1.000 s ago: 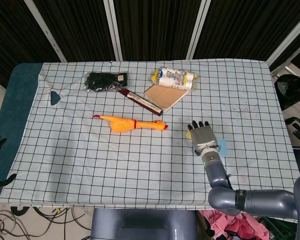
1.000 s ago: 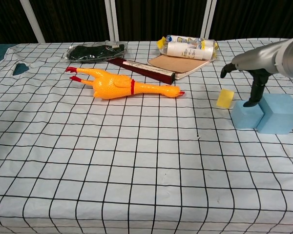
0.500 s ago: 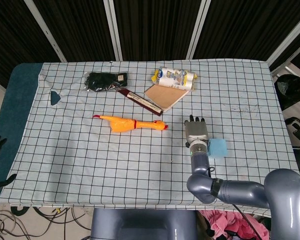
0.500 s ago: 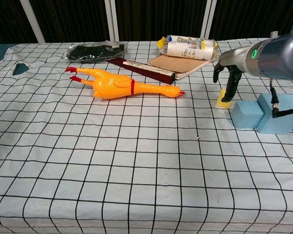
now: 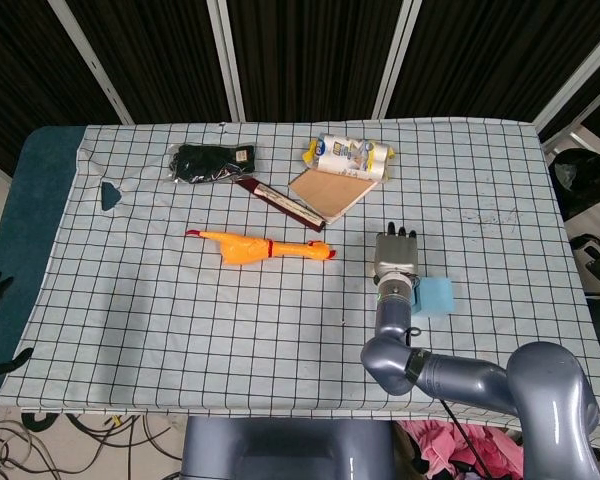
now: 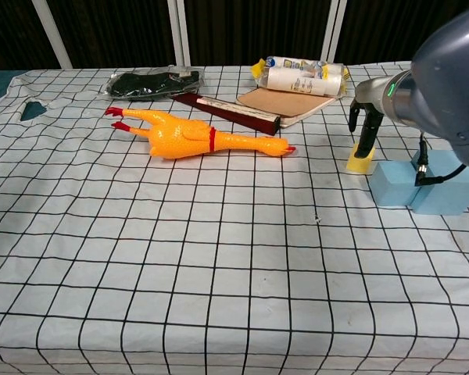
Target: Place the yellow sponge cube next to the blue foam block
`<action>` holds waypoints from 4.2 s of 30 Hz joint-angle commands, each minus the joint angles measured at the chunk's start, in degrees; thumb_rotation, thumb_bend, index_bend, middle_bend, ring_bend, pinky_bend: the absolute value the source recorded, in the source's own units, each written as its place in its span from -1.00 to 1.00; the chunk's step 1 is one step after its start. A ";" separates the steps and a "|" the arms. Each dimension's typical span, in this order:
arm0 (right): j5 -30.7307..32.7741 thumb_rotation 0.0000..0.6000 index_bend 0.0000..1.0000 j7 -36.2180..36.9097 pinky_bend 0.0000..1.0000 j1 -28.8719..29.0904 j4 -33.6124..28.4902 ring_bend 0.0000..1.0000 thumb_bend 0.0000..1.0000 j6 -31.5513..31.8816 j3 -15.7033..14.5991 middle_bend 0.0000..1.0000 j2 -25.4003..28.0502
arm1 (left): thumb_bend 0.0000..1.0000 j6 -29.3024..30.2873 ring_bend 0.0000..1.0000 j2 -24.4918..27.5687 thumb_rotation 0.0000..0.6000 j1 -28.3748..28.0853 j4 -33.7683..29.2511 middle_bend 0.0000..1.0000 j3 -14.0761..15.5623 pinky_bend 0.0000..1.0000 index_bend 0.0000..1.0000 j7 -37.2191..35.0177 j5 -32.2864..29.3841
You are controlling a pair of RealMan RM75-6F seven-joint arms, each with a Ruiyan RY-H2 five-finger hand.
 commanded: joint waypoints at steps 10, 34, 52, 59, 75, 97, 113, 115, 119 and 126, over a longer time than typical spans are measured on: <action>-1.82 1.00 -0.33 0.45 -0.82 -1.78 6.22 -0.86 -0.57 -0.27 2.11 -0.95 -3.61 | -0.72 -0.13 -1.00 0.09 1.00 0.01 0.00 -0.94 0.04 -1.00 -0.83 0.15 -0.10; -4.78 1.00 -0.27 0.59 -0.82 -4.41 10.47 -0.86 -0.54 -1.83 4.94 -0.95 -6.79 | -0.72 -0.13 -1.00 0.19 1.00 0.06 0.00 -0.94 0.11 -1.00 -0.83 0.00 -0.03; -6.53 1.00 -0.12 0.14 -0.82 -5.29 13.23 -0.86 -0.42 -2.66 6.49 -0.92 -8.81 | -0.72 -0.22 -1.00 0.24 1.00 0.06 0.05 -0.94 0.12 -1.00 -0.83 0.12 -0.11; -7.27 1.00 -0.06 0.11 -0.82 -5.81 12.59 -0.86 -0.33 -3.26 7.18 -0.92 -8.74 | -0.72 -0.25 -1.00 0.25 1.00 0.07 0.06 -0.94 0.12 -1.00 -0.83 0.21 -0.17; -19.33 1.00 -0.05 3.87 -0.82 -8.98 -5.90 -0.86 -0.36 0.77 2.86 -0.92 -4.56 | -0.72 -0.29 -1.00 0.37 1.00 0.10 0.05 -0.94 0.21 -1.00 -0.83 0.03 -0.07; -32.84 1.00 -0.05 10.02 -0.82 -17.42 -17.45 -0.86 -0.38 5.31 -7.52 -0.92 1.77 | -0.72 -0.03 -1.00 0.22 1.00 0.27 0.03 -0.94 0.11 -1.00 -0.83 0.56 -0.40; -35.26 1.00 -0.05 11.27 -0.82 -18.33 -12.66 -0.86 -0.38 3.53 -8.41 -0.92 -0.27 | -0.72 0.17 -1.00 0.16 1.00 0.41 0.39 -0.94 0.16 -1.00 -0.83 0.57 -0.28; -35.53 1.00 -0.05 11.42 -0.82 -18.50 -11.76 -0.86 -0.38 3.34 -8.33 -0.92 -0.63 | -0.72 0.21 -1.00 0.16 1.00 0.43 0.47 -0.94 0.17 -1.00 -0.83 0.60 -0.25; -36.35 1.00 -0.05 11.81 -0.82 -18.91 -10.59 -0.86 -0.37 3.00 -8.17 -0.92 -0.84 | -0.72 0.24 -1.00 0.07 1.00 0.46 0.58 -0.94 0.16 -1.00 -0.83 0.64 -0.28; -36.87 1.00 -0.05 11.59 -0.82 -19.61 -9.69 -0.86 -0.37 2.13 -8.35 -0.92 -0.92 | -0.72 0.32 -1.00 0.16 1.00 0.56 0.56 -0.94 0.20 -1.00 -0.83 0.60 -0.23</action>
